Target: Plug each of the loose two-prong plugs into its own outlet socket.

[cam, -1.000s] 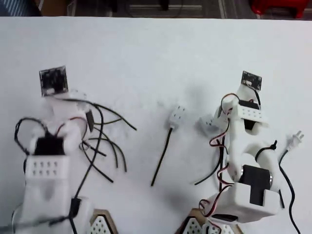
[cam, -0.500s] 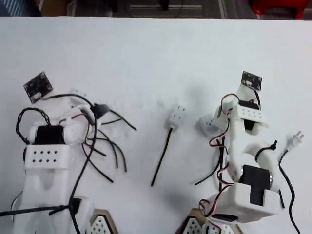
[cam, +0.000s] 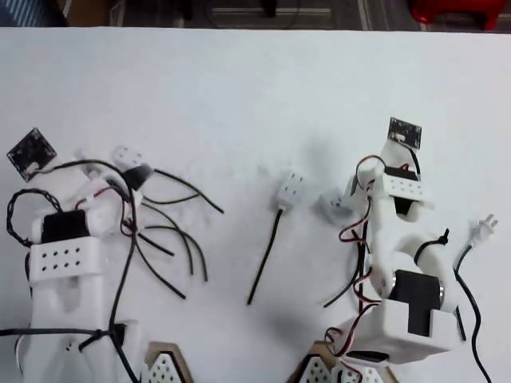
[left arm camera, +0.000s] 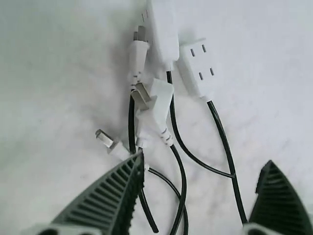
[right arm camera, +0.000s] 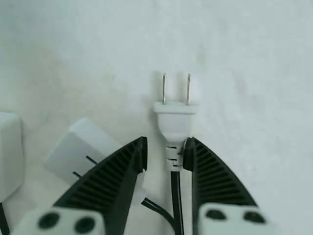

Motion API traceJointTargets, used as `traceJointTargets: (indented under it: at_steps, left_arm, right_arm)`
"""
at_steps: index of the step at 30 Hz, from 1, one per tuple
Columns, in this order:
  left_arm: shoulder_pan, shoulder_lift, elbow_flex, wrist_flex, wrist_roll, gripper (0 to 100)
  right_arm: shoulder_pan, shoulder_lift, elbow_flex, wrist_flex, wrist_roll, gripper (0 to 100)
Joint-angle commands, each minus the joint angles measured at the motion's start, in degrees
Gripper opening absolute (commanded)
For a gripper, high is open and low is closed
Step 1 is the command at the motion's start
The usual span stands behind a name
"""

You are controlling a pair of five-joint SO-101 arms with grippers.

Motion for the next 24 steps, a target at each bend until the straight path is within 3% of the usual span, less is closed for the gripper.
traceJointTargets:
  at_steps: [1,13,24]
  left_arm:
    - [-0.57,0.13,2.20,-4.40,-1.14,35]
    - [-0.84,0.13,10.73,-15.56,-0.97,35]
    - [-0.84,0.13,9.41,-16.00,-1.32,32]
  right_arm:
    - [-0.48,-2.33,-0.18,-0.75,0.18,13.1]
    - [-0.48,-2.33,-0.09,-0.75,0.18,13.1]
    - [-0.48,-2.24,-0.09,-0.75,0.18,13.1]
